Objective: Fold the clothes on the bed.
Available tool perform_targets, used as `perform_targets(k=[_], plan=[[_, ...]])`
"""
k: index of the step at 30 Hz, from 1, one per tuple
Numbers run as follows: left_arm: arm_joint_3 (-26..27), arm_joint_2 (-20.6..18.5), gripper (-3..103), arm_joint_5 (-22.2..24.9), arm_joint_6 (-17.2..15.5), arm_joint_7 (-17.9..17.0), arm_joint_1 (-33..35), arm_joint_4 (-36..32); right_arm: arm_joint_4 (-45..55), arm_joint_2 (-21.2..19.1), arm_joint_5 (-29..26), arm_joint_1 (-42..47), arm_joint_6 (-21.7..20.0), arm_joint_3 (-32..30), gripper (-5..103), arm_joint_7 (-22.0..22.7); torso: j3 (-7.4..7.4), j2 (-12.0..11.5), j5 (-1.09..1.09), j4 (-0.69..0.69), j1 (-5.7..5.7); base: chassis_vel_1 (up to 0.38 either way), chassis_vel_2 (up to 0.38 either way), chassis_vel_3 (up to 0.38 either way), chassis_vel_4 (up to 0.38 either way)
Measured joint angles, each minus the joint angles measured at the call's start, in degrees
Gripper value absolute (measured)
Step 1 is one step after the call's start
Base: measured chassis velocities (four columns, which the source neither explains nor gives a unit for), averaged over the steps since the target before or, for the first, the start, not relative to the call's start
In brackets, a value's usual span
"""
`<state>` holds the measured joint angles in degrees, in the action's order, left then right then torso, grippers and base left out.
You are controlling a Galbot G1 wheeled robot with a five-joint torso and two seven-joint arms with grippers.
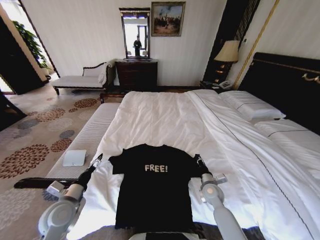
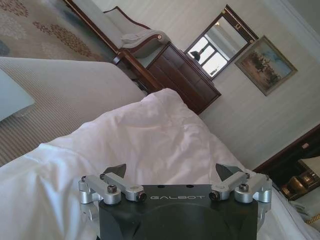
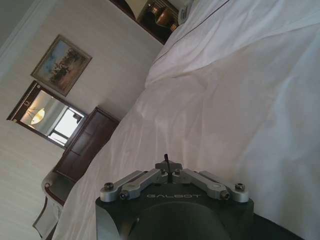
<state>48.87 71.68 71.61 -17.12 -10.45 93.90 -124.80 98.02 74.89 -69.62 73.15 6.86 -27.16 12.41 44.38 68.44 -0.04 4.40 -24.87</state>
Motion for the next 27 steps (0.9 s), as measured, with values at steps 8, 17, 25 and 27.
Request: perform_targets(k=[8,17,25,27], plan=[[-0.51,0.31,100,-0.78,0.09,0.05,0.26,0.33,0.05,1.46,3.31,-0.11,0.68,2.96,0,-0.74,0.0,0.0,0.0,0.01,0.0,0.0,0.0,0.0,0.0],[-0.31,0.27,100,-0.77,0.17,0.03,0.12,0.35,-1.61,2.24,8.35,-0.73,2.21,9.39,0,-2.55,0.0,0.0,-0.01,0.01,0.0,0.0,0.0,0.0,0.0],[-0.46,0.54,100,-1.08,0.22,0.03,0.23,0.57,-3.82,2.76,10.13,-1.11,2.82,13.12,0,-2.76,0.0,0.0,0.0,0.01,0.0,0.0,0.0,0.0,0.0],[-0.45,0.59,100,-1.11,0.26,0.03,0.38,0.58,-3.98,2.62,10.26,-1.12,3.17,14.21,0,-3.26,0.0,0.0,0.0,0.01,0.0,0.0,0.0,0.0,0.0]])
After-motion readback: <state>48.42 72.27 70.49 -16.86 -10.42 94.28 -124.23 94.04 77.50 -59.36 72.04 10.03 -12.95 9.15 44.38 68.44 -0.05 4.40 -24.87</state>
